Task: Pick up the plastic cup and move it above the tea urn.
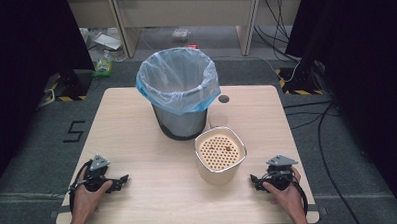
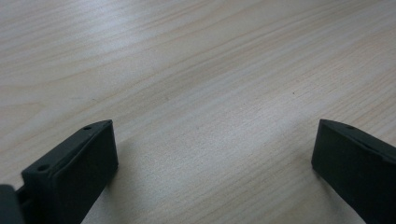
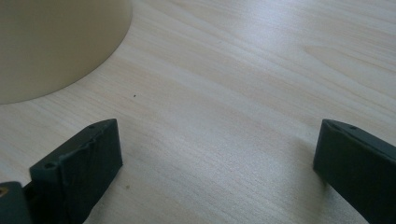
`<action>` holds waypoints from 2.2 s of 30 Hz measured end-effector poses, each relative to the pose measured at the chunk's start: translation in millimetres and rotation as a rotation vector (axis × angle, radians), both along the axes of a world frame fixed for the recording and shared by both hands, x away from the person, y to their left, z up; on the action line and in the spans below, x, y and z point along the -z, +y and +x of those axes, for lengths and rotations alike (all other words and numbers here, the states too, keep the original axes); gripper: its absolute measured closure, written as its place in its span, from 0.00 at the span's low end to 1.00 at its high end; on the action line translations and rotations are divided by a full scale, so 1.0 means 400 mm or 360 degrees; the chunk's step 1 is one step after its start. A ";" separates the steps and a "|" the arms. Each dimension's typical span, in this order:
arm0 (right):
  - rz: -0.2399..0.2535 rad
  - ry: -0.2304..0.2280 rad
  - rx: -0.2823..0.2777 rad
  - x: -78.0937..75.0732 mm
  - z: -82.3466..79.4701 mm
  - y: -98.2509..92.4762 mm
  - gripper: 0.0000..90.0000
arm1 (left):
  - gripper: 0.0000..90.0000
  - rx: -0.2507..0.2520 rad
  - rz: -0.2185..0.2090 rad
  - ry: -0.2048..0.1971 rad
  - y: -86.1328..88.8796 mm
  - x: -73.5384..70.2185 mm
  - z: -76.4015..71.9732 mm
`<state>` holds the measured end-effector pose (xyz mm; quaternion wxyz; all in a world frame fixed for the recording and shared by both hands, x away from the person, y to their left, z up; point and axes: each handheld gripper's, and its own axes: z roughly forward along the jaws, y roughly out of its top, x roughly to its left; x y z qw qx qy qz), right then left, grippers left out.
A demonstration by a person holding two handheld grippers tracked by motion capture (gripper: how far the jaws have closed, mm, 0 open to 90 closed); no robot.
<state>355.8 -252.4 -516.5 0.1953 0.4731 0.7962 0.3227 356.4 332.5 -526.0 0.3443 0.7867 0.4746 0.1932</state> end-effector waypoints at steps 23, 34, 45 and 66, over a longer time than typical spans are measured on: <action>0.0056 -0.0215 0.0027 -0.154 0.047 -0.020 0.36 | 0.00 0.0000 0.0000 0.0000 0.000 0.000 0.000; 0.0070 -0.0215 0.0022 -0.218 0.163 0.006 0.44 | 0.00 0.0001 0.0001 0.0001 0.000 0.000 0.000; 0.0146 -0.0157 0.0036 -0.266 0.274 0.057 0.51 | 0.00 0.0001 0.0001 0.0002 0.000 0.000 0.000; 0.0130 -0.0077 -0.0072 -0.296 0.373 0.165 0.65 | 0.00 0.0001 0.0001 0.0002 0.000 0.000 0.000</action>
